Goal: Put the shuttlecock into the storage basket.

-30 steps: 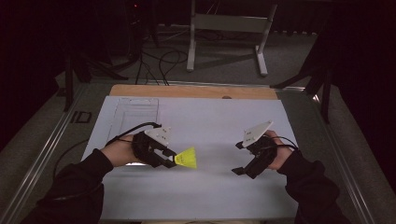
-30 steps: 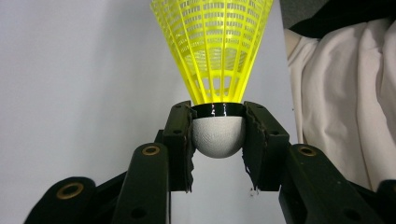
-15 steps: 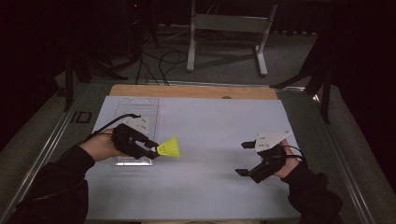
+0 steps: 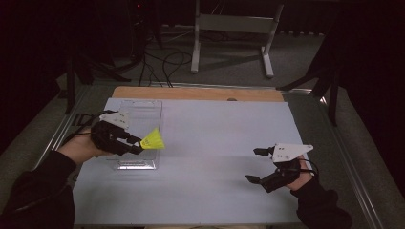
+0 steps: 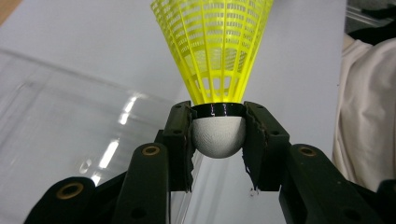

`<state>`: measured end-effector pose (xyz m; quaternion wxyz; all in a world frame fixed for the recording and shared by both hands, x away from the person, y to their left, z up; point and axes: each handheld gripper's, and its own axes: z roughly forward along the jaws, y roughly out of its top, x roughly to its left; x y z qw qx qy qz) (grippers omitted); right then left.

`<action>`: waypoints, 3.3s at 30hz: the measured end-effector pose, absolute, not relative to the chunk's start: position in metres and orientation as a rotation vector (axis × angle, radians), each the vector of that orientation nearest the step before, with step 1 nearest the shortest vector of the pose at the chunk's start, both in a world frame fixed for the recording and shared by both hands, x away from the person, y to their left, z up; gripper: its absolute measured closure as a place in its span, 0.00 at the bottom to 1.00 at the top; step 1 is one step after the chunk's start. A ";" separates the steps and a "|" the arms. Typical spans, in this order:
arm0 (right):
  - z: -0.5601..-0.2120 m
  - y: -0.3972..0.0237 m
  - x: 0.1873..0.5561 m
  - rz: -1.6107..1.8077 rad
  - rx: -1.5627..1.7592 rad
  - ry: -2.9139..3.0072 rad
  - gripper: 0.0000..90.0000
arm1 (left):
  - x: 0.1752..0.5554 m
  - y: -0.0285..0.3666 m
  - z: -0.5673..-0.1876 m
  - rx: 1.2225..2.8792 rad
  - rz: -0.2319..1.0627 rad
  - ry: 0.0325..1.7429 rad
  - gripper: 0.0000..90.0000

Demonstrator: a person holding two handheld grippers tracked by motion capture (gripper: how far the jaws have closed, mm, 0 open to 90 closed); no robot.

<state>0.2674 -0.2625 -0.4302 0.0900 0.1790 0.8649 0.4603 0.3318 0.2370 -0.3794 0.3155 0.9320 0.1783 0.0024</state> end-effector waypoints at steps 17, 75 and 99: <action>-0.450 -0.280 0.253 1.458 0.585 2.438 0.13 | 0.338 0.279 -0.394 2.434 0.084 0.773 0.73; -0.477 -0.279 0.251 1.489 0.606 2.444 0.13 | 0.341 0.287 -0.441 2.461 0.088 1.252 0.73; -0.477 -0.279 0.251 1.509 0.597 2.452 0.13 | 0.344 0.276 -0.428 2.470 0.183 1.255 0.26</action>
